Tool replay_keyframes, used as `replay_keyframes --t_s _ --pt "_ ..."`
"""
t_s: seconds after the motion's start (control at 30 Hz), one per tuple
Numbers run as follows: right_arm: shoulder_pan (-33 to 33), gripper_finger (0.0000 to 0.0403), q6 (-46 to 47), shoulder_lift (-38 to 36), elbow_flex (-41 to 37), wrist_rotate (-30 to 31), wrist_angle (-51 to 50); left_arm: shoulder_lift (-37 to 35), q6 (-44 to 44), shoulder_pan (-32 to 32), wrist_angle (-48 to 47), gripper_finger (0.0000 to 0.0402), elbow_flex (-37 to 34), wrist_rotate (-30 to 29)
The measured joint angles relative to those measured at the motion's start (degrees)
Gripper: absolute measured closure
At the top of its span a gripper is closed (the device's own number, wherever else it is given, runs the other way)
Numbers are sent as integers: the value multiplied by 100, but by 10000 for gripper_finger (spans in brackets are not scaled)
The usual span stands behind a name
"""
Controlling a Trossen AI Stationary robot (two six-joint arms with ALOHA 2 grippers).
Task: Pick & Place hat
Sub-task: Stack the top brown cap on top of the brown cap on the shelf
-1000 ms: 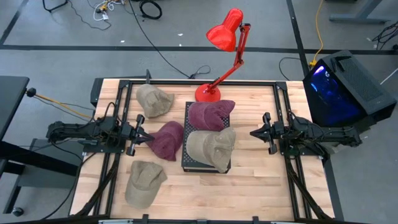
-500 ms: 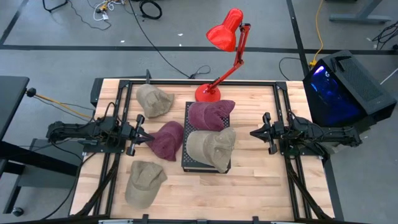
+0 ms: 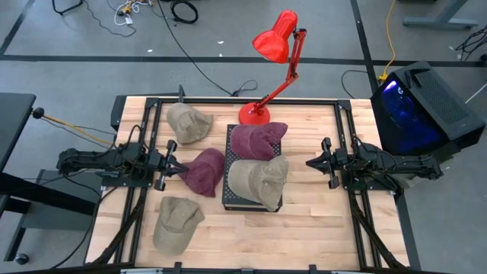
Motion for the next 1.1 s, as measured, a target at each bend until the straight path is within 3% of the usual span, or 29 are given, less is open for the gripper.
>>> replay_keyframes --t_s 0.27,0.53,0.83,1.1 --pt "-2 376 11 0 0 0 0 0 -37 0 259 376 -2 10" --pt "-2 376 9 0 0 0 0 -4 -1399 0 1625 378 39 -50" --pt "0 376 9 0 0 0 2 167 -1608 -2 1507 393 1074 -485" --pt "-1 376 7 0 0 0 1 1033 -1385 0 629 397 2378 -693"
